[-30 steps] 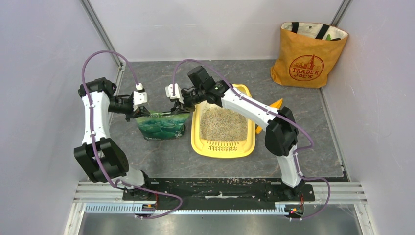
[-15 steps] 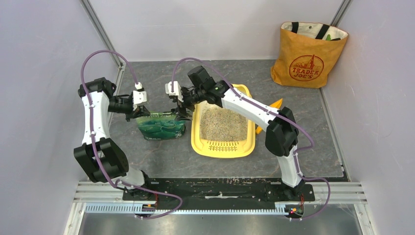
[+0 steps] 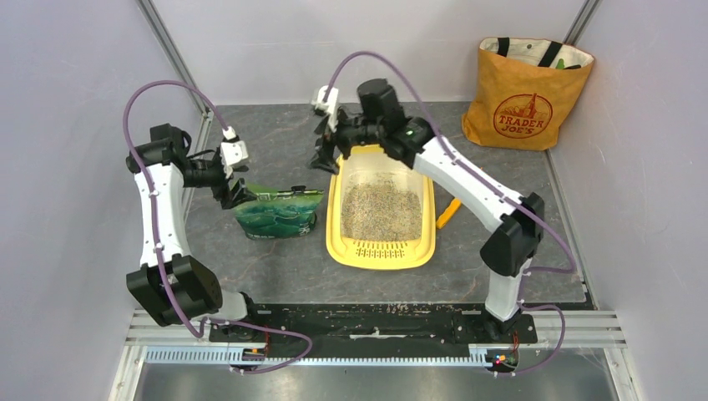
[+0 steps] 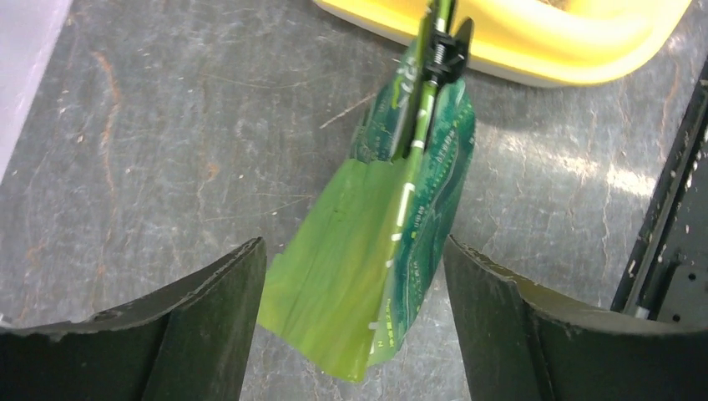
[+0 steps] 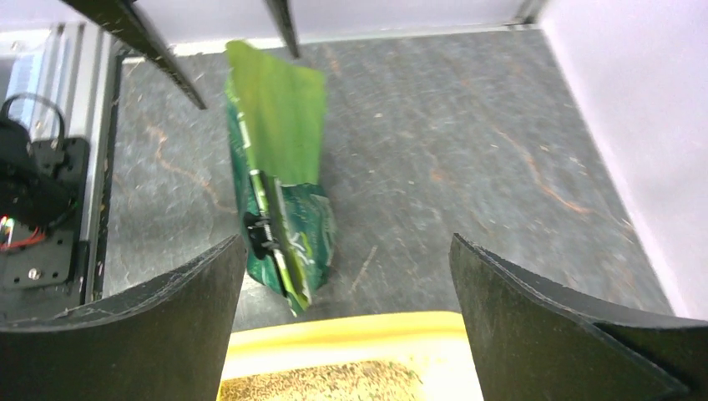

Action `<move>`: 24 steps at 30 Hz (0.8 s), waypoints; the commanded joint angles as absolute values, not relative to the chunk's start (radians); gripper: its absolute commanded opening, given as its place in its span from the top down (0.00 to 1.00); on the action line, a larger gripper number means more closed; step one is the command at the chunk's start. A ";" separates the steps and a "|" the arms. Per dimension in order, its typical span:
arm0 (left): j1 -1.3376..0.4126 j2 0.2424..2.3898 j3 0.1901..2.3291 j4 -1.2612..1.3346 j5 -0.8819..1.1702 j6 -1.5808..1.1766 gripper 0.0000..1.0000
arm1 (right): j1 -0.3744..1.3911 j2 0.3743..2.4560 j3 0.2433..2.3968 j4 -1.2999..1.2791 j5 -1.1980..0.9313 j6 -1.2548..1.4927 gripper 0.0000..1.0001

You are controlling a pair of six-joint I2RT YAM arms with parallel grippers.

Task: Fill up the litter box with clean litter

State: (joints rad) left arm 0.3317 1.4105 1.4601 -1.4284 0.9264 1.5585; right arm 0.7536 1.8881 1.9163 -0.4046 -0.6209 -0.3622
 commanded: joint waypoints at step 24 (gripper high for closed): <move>0.012 1.607 1.707 -0.734 0.137 0.110 0.10 | -0.083 1.392 1.416 -0.485 -0.348 0.096 0.03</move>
